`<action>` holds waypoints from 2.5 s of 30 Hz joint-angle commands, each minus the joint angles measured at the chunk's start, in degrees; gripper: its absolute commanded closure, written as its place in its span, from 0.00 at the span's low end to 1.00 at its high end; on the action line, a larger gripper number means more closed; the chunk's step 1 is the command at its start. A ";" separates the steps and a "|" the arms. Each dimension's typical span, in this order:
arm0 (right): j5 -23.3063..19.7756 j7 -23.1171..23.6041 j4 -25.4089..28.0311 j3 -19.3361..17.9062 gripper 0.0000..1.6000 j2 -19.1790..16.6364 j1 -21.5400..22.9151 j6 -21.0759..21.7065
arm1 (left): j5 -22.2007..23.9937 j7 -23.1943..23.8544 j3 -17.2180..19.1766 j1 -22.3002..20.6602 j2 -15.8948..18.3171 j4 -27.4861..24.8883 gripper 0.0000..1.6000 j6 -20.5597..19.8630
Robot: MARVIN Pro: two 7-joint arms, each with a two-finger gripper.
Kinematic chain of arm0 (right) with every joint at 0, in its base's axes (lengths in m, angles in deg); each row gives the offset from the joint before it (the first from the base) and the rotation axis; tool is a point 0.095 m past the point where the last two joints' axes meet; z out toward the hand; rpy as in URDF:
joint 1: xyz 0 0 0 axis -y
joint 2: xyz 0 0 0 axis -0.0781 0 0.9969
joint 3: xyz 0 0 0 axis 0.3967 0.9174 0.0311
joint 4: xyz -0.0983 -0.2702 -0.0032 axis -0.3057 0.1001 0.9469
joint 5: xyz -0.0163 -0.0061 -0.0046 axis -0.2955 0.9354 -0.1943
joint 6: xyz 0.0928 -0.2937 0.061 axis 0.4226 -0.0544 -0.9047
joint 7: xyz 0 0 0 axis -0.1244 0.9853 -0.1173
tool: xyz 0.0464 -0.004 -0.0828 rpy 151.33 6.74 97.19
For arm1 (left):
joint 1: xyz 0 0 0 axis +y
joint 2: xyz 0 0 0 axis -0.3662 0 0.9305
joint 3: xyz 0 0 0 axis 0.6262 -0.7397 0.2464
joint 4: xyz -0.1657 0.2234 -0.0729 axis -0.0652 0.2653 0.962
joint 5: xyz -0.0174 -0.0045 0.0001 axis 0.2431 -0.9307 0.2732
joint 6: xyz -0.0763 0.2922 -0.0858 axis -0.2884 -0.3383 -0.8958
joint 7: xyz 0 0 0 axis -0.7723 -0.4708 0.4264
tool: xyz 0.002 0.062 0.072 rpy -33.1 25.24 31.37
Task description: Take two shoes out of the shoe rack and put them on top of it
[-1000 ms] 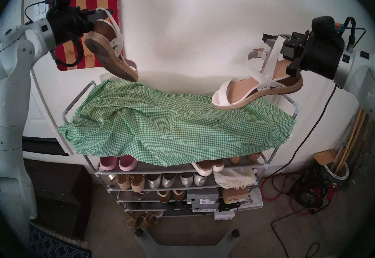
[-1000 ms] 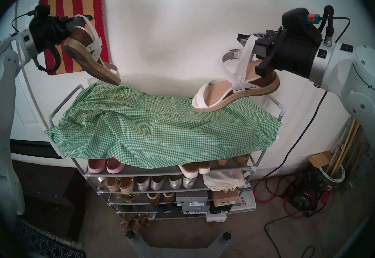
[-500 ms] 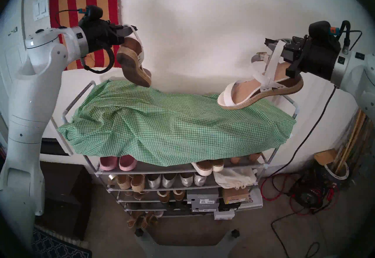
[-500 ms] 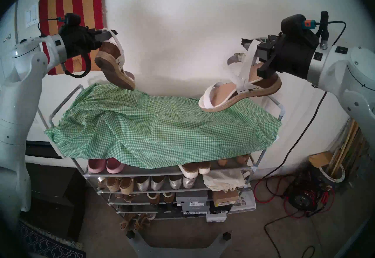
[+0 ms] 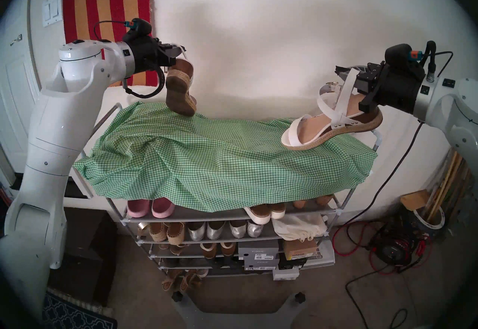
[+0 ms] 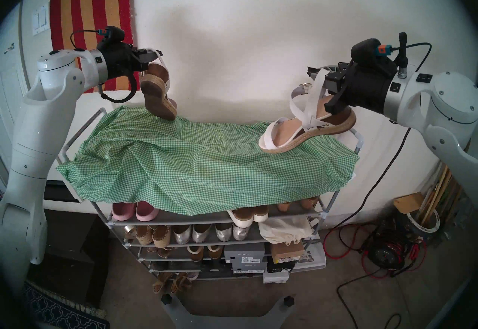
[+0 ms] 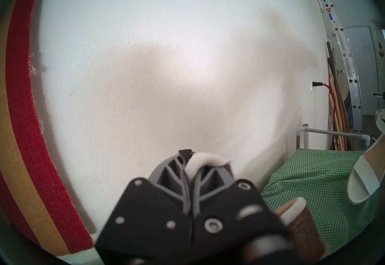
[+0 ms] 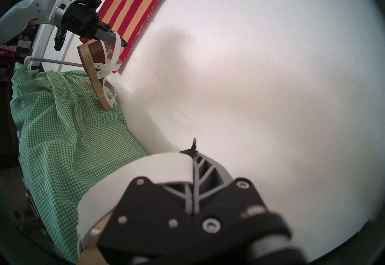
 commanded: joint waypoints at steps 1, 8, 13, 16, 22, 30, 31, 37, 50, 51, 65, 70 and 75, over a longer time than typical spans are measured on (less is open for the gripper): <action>1.10 0.25 0.18 0.42 1.00 -0.16 1.11 -0.80 | -1.69 0.99 -1.91 -2.82 1.30 0.60 1.00 -0.45; 2.01 0.31 0.18 1.14 1.00 -0.20 1.71 -0.93 | -2.84 2.76 -2.99 -3.84 3.60 1.33 1.00 -1.13; 2.73 0.36 0.22 1.71 1.00 -0.23 2.01 -1.05 | -3.45 5.35 -3.39 -4.91 5.67 1.35 1.00 -2.07; 3.10 0.39 0.15 2.01 1.00 -0.24 2.12 -1.12 | -3.66 6.89 -3.41 -5.42 6.63 1.49 1.00 -2.66; 3.78 0.56 -0.01 2.66 1.00 -0.27 2.35 -1.28 | -4.57 10.26 -4.35 -5.28 8.74 1.45 1.00 -3.76; 4.70 0.87 -0.24 3.38 1.00 -0.30 2.90 -1.56 | -5.82 14.86 -5.89 -5.81 11.09 1.08 0.24 -4.59; 4.80 0.88 -0.28 3.45 1.00 -0.30 2.95 -1.59 | -5.94 15.26 -6.06 -5.90 11.30 1.05 0.24 -4.64; 5.43 1.02 -0.59 3.95 1.00 -0.31 3.35 -1.80 | -6.78 18.17 -7.24 -6.63 12.73 0.95 0.24 -4.82; 6.64 1.27 -1.46 5.15 1.00 -0.31 4.26 -2.27 | -8.71 24.26 -9.71 -8.48 15.49 1.04 0.24 -4.46; 6.75 1.29 -1.53 5.33 1.00 -0.31 4.32 -2.33 | -8.91 24.83 -9.94 -8.66 15.73 1.07 0.24 -4.33; 7.87 1.40 -2.22 7.44 1.00 -0.31 5.40 -2.97 | -11.22 31.46 -12.76 -10.89 18.12 1.77 0.00 -2.26; 8.16 1.39 -2.41 8.17 1.00 -0.31 5.82 -3.18 | -11.47 34.58 -13.80 -11.13 19.23 1.40 0.00 -1.93; 8.40 1.36 -2.41 8.77 1.00 -0.31 6.32 -3.34 | -11.68 37.81 -14.77 -11.10 20.55 0.87 0.00 -1.62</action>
